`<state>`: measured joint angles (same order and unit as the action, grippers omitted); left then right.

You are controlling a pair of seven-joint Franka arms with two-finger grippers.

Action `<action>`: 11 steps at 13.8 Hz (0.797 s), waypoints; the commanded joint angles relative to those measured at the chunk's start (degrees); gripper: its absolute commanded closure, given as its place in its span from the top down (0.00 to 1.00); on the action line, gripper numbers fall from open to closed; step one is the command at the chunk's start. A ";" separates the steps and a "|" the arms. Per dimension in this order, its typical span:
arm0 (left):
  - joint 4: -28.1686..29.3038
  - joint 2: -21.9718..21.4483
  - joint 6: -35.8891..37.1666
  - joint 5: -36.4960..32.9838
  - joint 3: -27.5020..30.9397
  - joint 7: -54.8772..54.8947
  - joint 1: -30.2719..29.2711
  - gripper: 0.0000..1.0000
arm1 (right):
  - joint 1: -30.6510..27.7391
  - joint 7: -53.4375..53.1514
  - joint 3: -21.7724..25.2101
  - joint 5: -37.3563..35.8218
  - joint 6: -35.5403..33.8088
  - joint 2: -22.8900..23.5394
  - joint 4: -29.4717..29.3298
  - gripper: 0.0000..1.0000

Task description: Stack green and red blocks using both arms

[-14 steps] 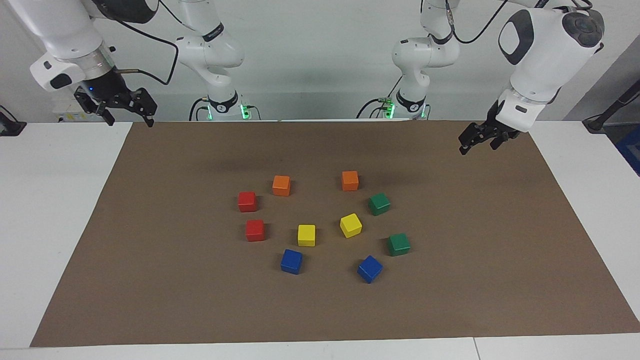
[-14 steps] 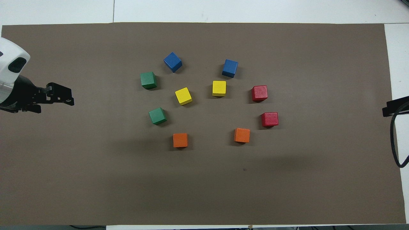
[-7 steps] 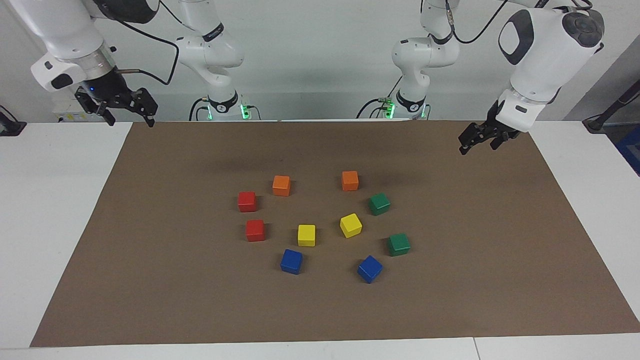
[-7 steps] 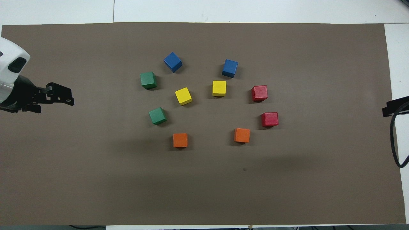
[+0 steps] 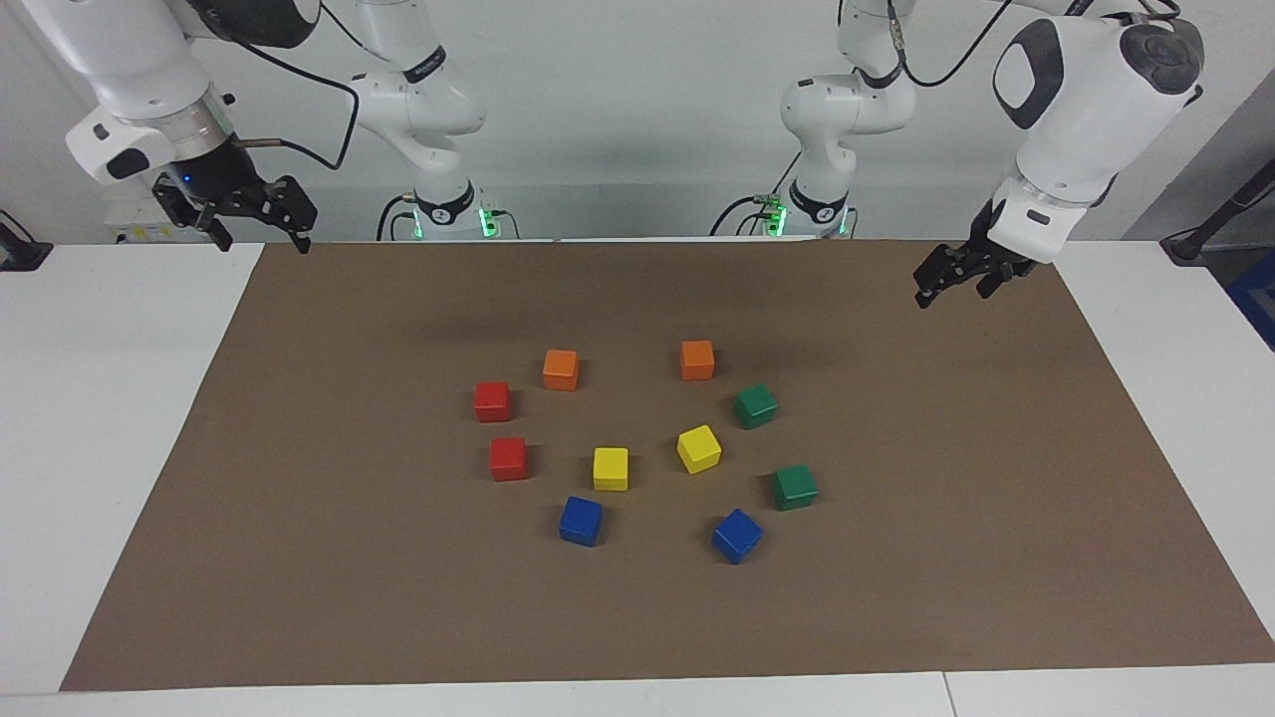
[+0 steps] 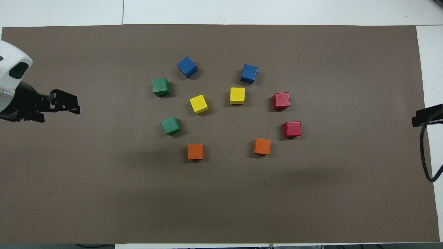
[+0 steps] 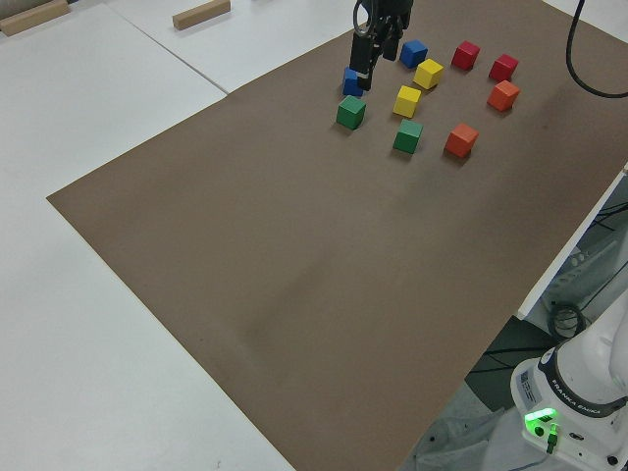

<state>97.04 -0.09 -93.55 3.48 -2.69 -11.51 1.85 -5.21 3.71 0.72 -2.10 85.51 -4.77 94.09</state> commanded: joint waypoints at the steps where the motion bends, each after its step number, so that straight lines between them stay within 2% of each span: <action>1: 0.07 -0.79 0.73 0.39 -0.12 0.17 -0.53 1.00 | -0.07 0.07 -0.19 0.08 0.54 -1.56 1.80 1.00; 6: 0.07 -0.79 0.73 0.38 -0.12 0.17 -0.61 1.00 | 4.14 -5.45 -0.19 0.78 1.41 -3.23 5.05 1.00; 11: 0.07 -0.79 0.73 0.39 -0.12 0.17 -0.53 1.00 | 9.24 -7.66 -0.19 0.78 9.13 -2.44 8.82 1.00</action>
<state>97.04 -0.09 -93.55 3.48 -2.69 -11.51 1.84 2.88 -3.24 0.46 -1.71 90.80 -6.17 99.03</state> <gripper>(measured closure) 0.000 0.000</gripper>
